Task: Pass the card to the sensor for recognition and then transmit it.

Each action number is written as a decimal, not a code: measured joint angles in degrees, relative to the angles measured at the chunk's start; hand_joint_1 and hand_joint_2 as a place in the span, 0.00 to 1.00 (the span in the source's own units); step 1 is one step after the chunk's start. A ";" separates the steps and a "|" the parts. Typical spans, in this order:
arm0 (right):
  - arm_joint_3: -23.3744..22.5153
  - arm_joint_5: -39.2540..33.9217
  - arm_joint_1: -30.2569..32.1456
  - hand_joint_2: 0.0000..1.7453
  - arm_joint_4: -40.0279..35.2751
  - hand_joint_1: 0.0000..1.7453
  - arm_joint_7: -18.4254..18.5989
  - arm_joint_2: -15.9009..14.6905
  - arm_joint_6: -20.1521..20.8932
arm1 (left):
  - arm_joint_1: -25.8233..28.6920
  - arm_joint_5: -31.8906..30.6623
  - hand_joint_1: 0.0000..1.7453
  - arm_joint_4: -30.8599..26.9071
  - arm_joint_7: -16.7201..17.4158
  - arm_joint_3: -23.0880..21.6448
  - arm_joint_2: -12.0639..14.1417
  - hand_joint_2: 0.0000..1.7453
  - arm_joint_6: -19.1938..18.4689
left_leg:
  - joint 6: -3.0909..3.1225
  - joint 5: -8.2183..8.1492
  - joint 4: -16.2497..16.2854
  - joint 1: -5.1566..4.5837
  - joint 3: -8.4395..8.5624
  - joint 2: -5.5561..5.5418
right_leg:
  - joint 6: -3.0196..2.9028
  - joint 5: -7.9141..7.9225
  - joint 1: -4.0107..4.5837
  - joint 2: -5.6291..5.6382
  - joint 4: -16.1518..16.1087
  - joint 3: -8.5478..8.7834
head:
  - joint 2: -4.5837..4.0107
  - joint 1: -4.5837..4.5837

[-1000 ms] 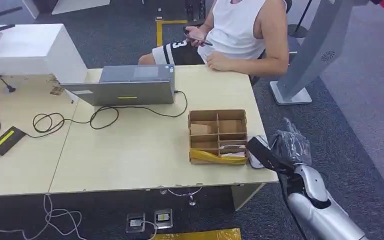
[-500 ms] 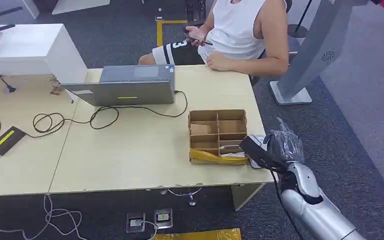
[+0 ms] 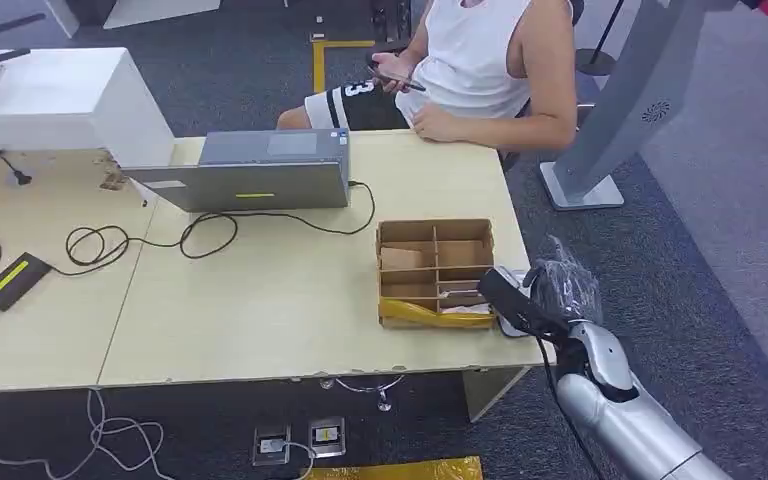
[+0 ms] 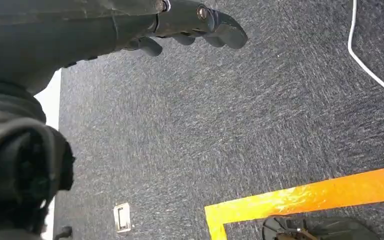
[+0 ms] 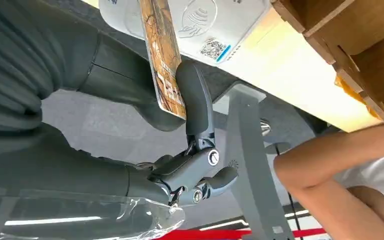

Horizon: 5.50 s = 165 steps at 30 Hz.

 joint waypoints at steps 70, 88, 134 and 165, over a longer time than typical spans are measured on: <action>-2.31 -1.25 -4.97 1.00 2.33 1.00 2.88 -2.49 -2.26 | -0.47 0.59 0.00 0.00 0.00 -2.60 0.22 0.00 0.22 | 0.00 0.01 0.01 0.00 0.07 0.05 | -0.01 0.04 0.01 0.02 0.00 0.01 | 0.00 0.00; -1.88 8.72 -19.92 1.00 -8.96 1.00 7.21 -5.20 10.27 | -1.96 -0.79 0.00 -0.13 0.04 -3.54 0.17 0.00 0.07 | 0.01 0.03 0.01 -0.01 0.05 0.04 | -0.01 0.05 0.00 0.09 0.02 0.01 | 0.00 0.00; 15.78 16.44 -37.61 1.00 18.84 0.01 10.51 4.11 19.28 | -3.28 -4.94 0.00 -0.46 3.45 -5.90 0.09 0.00 -2.14 | -0.02 0.09 0.01 0.03 -0.06 -0.20 | -0.01 0.05 0.03 -0.20 0.05 -0.02 | 0.00 -0.02; 11.65 2.37 -29.29 1.00 16.02 0.00 1.11 4.92 -6.78 | -2.87 -6.18 0.00 -0.46 4.63 -6.54 -0.17 0.00 -1.33 | -0.04 0.09 0.03 0.06 0.01 -0.06 | -0.02 0.06 0.06 0.02 0.05 -0.03 | 0.00 0.00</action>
